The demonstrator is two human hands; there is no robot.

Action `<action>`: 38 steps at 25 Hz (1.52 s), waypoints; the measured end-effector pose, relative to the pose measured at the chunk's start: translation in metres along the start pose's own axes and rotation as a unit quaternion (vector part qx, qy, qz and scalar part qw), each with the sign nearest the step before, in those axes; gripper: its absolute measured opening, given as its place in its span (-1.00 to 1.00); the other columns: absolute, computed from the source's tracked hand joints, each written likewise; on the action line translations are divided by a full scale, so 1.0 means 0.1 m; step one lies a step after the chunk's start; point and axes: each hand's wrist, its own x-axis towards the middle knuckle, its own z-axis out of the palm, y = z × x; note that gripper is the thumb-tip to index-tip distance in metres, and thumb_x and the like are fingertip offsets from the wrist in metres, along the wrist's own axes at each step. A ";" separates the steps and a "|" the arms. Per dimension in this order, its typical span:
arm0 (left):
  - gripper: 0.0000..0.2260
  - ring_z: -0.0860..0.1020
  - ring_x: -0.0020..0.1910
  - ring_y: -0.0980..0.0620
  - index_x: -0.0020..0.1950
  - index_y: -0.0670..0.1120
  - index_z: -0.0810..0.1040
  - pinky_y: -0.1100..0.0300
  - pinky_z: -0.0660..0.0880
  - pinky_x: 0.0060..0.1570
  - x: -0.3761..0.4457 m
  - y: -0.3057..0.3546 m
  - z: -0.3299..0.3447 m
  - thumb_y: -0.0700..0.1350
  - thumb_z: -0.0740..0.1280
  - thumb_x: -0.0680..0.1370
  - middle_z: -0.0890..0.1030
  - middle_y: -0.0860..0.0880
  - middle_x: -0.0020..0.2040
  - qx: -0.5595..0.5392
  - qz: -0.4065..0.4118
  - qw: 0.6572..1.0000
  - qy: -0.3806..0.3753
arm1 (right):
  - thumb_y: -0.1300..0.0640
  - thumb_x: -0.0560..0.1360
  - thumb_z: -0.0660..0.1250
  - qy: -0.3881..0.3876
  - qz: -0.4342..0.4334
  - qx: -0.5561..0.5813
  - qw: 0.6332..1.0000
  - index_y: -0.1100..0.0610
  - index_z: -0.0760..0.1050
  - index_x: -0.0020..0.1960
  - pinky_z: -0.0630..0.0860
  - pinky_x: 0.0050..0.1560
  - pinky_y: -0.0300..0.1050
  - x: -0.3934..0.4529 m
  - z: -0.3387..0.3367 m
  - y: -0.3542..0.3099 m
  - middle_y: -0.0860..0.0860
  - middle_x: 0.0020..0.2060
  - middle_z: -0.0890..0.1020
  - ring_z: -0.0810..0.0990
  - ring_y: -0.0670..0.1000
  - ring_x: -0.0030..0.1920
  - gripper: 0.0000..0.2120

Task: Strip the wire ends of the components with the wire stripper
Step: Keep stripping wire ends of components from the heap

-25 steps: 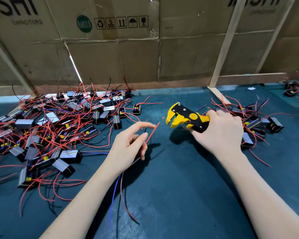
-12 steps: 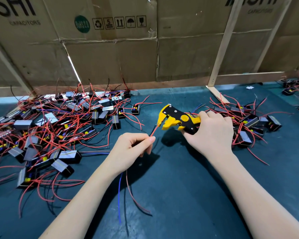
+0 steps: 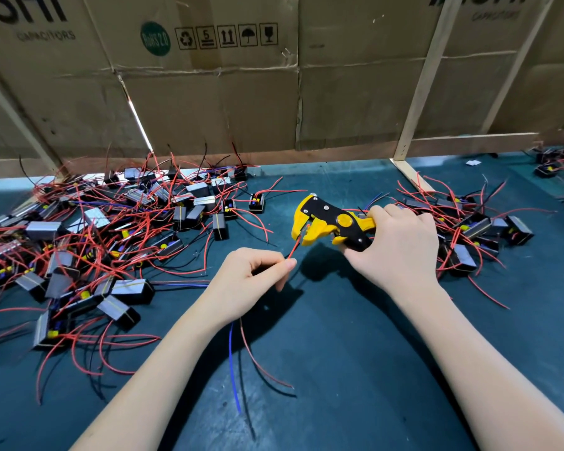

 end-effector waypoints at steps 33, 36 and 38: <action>-0.50 0.57 0.13 0.06 0.43 -0.06 0.39 0.00 0.47 0.20 0.03 -0.04 -0.14 -0.33 0.35 0.52 0.55 0.01 0.27 0.022 0.008 0.973 0.230 | -0.20 0.34 0.47 0.058 0.028 0.180 0.982 0.15 0.48 -0.23 0.44 -0.12 0.12 0.09 -0.12 0.13 0.04 -0.32 0.55 0.55 0.18 -0.20 -0.59; -0.55 0.49 0.22 -0.12 0.41 -0.15 0.42 -0.06 0.38 0.26 0.04 -0.23 -0.30 -0.28 0.36 0.52 0.55 -0.09 0.26 0.193 -0.031 0.941 0.276 | -0.20 0.31 0.50 -0.017 -0.100 0.197 0.975 0.12 0.50 -0.21 0.45 -0.15 0.10 0.02 -0.10 0.00 0.00 -0.32 0.53 0.55 0.14 -0.23 -0.60; -0.52 0.36 0.36 -0.17 0.49 -0.09 0.34 -0.06 0.30 0.30 0.06 -0.31 -0.31 -0.17 0.33 0.57 0.44 -0.11 0.41 0.268 -0.098 0.932 0.224 | -0.28 0.30 0.46 -0.085 -0.139 0.173 0.971 0.08 0.49 -0.21 0.43 -0.12 0.05 -0.03 -0.06 -0.05 -0.06 -0.31 0.50 0.55 0.09 -0.20 -0.57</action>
